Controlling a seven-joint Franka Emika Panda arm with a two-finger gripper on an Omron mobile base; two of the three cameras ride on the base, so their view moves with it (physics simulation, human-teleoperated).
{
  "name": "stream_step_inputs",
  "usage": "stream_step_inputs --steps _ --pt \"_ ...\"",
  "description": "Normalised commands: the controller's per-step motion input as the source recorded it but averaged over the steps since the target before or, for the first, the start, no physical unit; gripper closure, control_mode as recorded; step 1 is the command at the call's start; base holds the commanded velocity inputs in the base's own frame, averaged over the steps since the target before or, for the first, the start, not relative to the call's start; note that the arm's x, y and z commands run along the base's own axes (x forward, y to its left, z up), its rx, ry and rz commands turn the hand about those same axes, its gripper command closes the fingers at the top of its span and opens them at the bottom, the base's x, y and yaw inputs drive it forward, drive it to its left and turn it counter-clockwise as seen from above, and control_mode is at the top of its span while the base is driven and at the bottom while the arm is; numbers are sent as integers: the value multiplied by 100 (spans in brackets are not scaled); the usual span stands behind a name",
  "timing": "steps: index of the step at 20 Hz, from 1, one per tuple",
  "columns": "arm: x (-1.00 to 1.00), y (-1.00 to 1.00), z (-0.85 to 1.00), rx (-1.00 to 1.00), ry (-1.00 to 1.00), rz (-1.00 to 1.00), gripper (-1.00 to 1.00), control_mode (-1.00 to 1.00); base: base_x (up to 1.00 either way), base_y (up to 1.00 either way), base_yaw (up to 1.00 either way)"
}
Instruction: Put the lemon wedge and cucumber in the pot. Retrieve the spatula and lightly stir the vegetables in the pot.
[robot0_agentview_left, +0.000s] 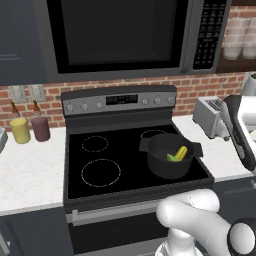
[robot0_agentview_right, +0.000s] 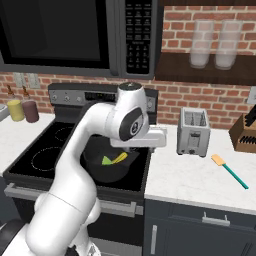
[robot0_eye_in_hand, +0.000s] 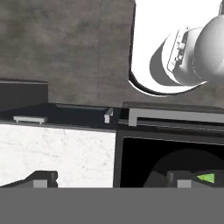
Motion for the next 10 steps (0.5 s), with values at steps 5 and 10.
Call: stream_step_inputs --steps 5,10 --pt "-8 -65 5 0 1 -4 -100 -100 0 0 0" --pt "0 -61 0 0 10 -2 -100 -100 0 0 0"
